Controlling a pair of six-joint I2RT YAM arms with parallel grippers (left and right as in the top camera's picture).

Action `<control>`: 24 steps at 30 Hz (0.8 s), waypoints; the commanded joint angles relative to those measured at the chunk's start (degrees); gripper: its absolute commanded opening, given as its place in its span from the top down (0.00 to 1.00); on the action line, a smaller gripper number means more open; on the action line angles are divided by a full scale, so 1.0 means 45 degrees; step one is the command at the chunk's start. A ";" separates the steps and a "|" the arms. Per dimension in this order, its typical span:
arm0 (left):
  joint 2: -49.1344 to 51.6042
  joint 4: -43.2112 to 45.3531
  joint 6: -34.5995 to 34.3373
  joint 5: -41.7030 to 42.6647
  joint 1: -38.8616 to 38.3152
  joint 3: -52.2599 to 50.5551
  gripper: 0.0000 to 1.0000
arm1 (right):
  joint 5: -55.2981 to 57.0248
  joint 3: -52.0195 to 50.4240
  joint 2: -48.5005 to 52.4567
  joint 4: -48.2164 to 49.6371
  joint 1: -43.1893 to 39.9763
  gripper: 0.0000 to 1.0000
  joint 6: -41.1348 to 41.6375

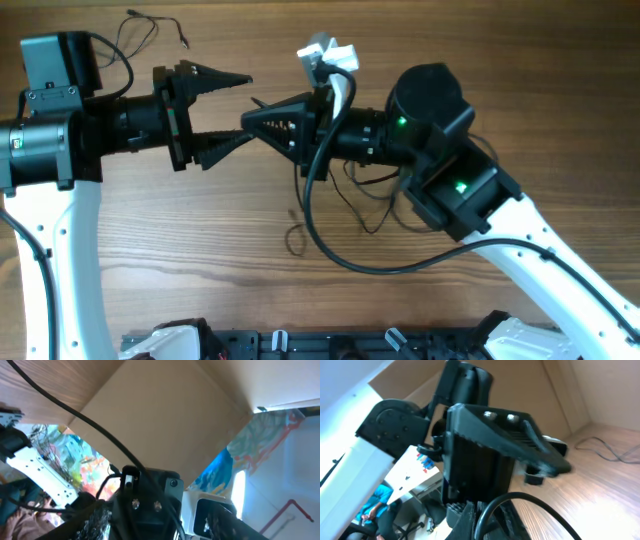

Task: Untangle cables

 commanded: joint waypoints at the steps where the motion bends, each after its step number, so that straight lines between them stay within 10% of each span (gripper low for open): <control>1: 0.0015 0.0039 -0.0160 0.0568 0.0029 0.0083 0.43 | -0.0345 0.0194 0.0087 0.0369 0.0437 0.96 0.0185; 16: 0.0015 0.0034 -0.0160 0.0573 0.0029 0.0083 0.96 | -0.0238 0.0194 0.0112 -0.0165 0.0670 0.96 0.0141; 20: 0.0015 0.0044 -0.0053 0.0505 0.0029 0.0083 0.96 | -0.0248 0.0194 0.0112 -0.0330 0.0670 0.96 0.0146; 24: 0.0015 0.1103 0.0588 -0.2215 0.0029 0.0083 0.96 | 0.0015 0.0194 0.0107 -0.1185 0.0539 0.65 0.0117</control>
